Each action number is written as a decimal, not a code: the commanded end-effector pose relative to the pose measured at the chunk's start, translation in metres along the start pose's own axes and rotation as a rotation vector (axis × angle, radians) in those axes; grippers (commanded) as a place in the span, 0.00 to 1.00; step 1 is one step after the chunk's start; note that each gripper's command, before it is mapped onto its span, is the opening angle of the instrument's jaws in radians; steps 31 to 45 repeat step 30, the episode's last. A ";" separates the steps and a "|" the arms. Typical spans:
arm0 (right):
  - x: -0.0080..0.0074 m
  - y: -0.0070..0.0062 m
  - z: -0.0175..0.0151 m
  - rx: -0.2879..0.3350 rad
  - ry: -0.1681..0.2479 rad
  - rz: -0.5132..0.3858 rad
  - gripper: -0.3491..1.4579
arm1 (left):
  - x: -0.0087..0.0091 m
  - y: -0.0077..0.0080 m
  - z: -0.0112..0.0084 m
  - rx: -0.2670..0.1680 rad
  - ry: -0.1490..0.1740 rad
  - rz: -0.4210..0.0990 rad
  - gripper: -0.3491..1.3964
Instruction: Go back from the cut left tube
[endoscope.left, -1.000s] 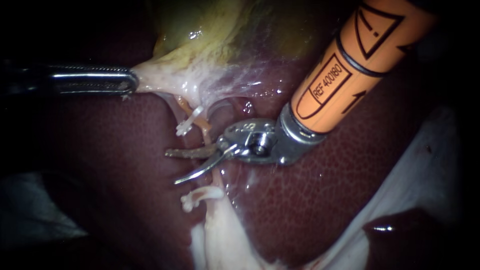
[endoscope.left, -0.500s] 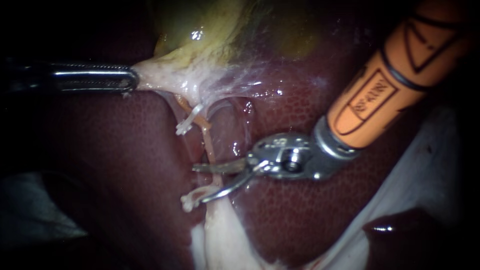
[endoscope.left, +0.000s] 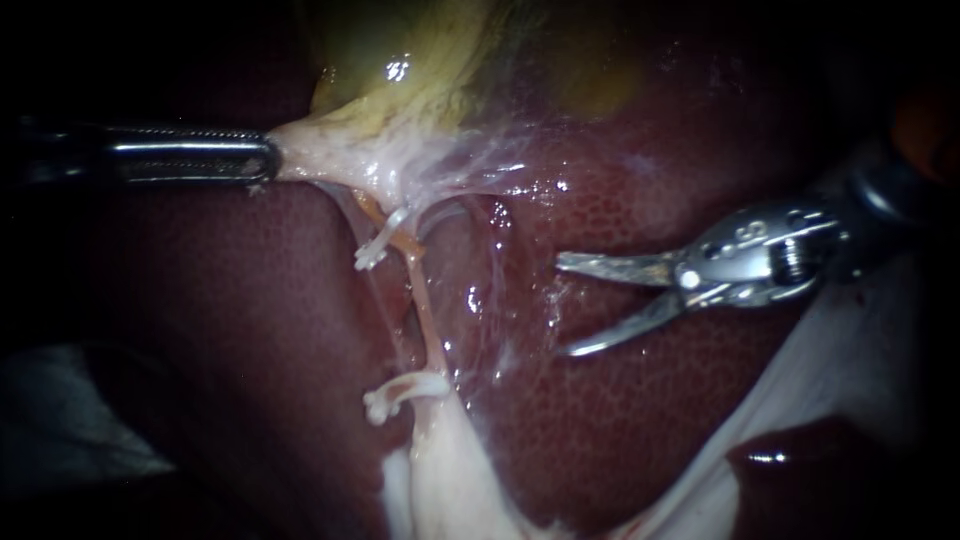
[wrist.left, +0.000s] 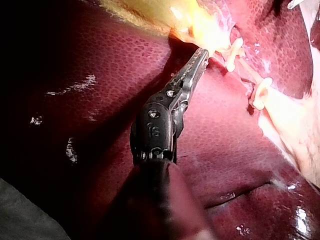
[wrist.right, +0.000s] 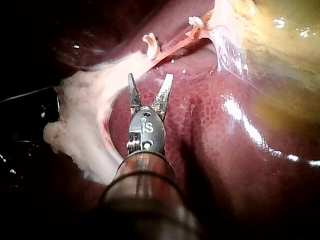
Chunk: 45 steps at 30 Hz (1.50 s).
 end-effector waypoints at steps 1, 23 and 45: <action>-0.0001 -0.0001 -0.0002 -0.012 -0.029 -0.003 0.99 | 0.0000 0.0000 0.0001 0.002 0.000 0.001 0.00; -0.0001 -0.0007 -0.0006 -0.031 -0.072 -0.011 0.99 | -0.0048 -0.0014 0.0075 0.005 -0.013 0.035 0.00; -0.0001 -0.0007 -0.0004 -0.024 -0.069 -0.010 0.99 | -0.0045 -0.0014 0.0072 0.003 -0.014 0.033 0.00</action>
